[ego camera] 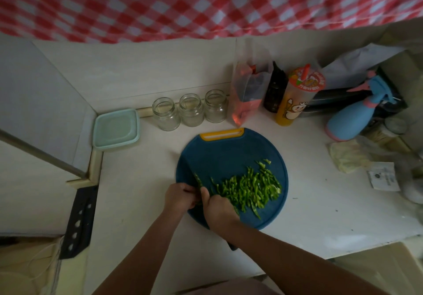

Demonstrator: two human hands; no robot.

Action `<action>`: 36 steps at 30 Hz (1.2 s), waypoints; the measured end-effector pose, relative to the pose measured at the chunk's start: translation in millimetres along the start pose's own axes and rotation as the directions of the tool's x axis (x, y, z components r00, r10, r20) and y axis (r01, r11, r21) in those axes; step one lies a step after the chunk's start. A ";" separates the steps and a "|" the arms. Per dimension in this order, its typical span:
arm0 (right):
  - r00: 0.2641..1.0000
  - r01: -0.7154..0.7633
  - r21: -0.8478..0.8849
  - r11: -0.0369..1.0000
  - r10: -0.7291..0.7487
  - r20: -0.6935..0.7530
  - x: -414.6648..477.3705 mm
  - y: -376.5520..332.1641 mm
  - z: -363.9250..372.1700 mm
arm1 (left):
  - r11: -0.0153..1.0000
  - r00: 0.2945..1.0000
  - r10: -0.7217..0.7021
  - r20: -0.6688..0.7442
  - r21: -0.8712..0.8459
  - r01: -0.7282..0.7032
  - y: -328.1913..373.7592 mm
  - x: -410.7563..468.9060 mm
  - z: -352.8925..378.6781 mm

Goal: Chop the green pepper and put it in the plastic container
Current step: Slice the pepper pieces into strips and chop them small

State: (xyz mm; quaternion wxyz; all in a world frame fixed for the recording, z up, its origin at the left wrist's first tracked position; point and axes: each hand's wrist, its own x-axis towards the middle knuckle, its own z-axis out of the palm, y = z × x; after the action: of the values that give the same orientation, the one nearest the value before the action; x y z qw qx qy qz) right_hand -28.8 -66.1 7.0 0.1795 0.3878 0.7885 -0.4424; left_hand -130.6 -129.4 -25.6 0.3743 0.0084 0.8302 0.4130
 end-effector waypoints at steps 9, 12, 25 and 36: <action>0.996 -0.079 0.082 0.993 0.082 -0.029 1.8 28.2 -7.9 | 0.994 0.995 0.082 0.056 -0.079 -0.077 -9.0 -12.5 -6.7; 0.994 -0.096 0.260 0.961 0.106 -0.026 -13.0 40.6 -4.9 | 0.993 0.993 0.105 0.048 -0.056 -0.103 -9.5 -19.4 -2.7; 0.996 -0.014 -0.033 0.999 0.011 -0.083 -21.8 21.7 -0.9 | 0.945 0.985 0.149 0.084 0.281 -0.167 1.2 -30.7 6.7; 0.990 -0.071 0.138 0.988 0.086 -0.108 -0.4 13.4 -11.0 | 0.984 0.987 0.100 0.124 0.137 -0.117 -0.9 -35.2 5.7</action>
State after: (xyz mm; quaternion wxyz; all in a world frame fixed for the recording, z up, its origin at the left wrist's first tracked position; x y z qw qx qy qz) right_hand -17.6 -52.9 5.8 0.1250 0.4543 0.7500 -0.4642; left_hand -101.5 -137.5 -6.8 0.3972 0.1049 0.8330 0.3706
